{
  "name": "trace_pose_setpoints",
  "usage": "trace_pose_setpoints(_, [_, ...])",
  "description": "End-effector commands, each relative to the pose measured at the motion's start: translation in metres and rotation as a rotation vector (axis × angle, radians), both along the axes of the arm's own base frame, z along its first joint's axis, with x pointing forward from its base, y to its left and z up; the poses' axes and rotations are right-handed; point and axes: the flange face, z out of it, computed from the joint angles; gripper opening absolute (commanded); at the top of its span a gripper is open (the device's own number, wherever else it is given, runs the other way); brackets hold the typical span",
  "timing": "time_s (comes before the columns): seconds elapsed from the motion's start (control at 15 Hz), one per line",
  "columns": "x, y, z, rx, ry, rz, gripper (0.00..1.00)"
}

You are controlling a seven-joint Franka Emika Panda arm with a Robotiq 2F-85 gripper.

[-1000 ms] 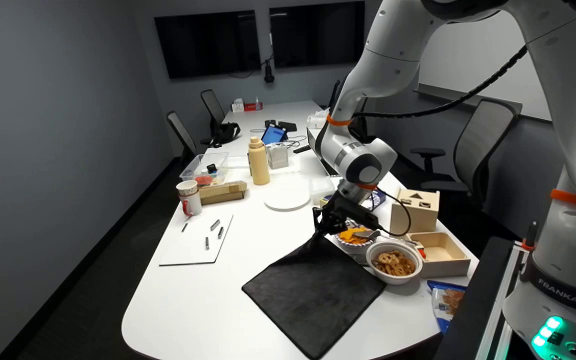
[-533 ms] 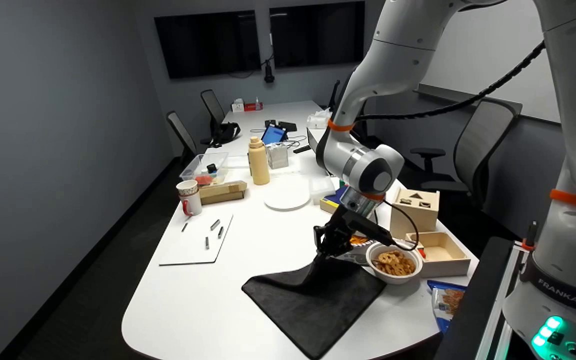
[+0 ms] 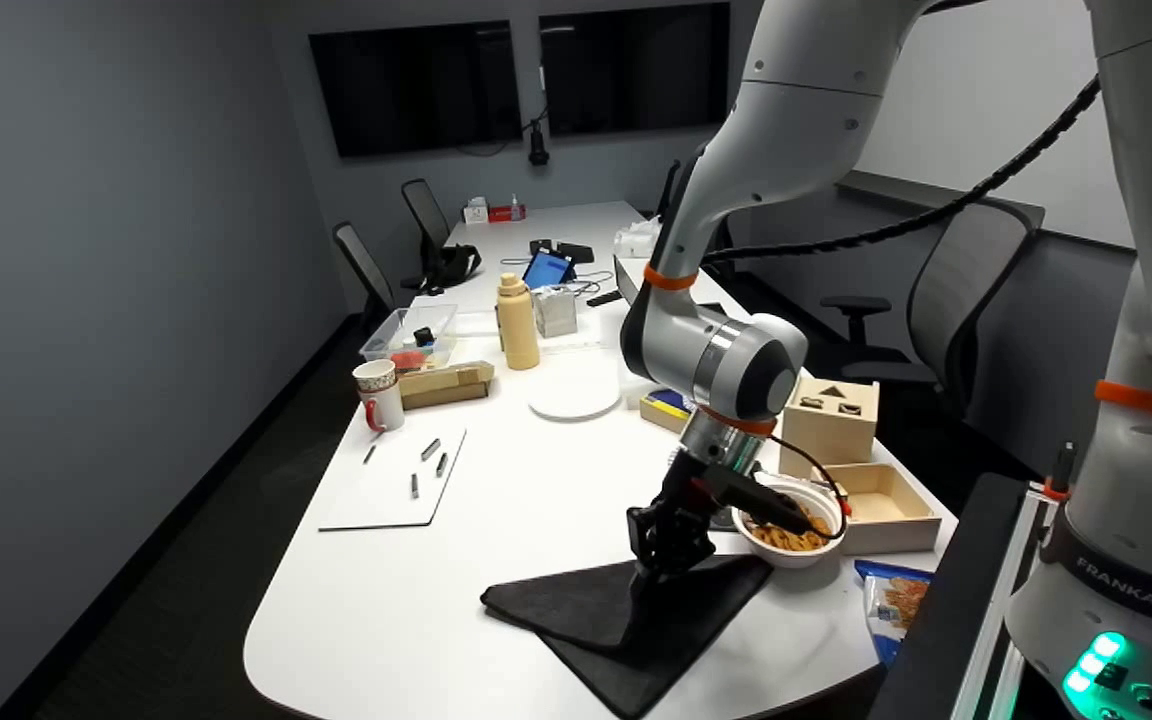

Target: Fold the grey towel

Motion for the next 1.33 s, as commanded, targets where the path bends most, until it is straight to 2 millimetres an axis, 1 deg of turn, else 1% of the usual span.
trace_pose_setpoints(0.0, [0.0,0.009,-0.004,0.015,0.017,0.03,0.01])
trace_pose_setpoints(0.2, [0.006,0.009,-0.015,0.017,0.041,0.035,0.01])
trace_pose_setpoints(0.47, [0.014,0.008,-0.038,0.034,0.098,0.048,0.01])
trace_pose_setpoints(0.6, [0.014,0.01,-0.047,0.042,0.131,0.056,0.01])
trace_pose_setpoints(0.8, [0.007,0.016,-0.059,0.054,0.208,0.075,0.01])
trace_pose_setpoints(0.93, [0.001,0.021,-0.062,0.062,0.248,0.094,0.01])
trace_pose_setpoints(1.27, [-0.009,0.037,-0.058,0.075,0.266,0.145,0.01])
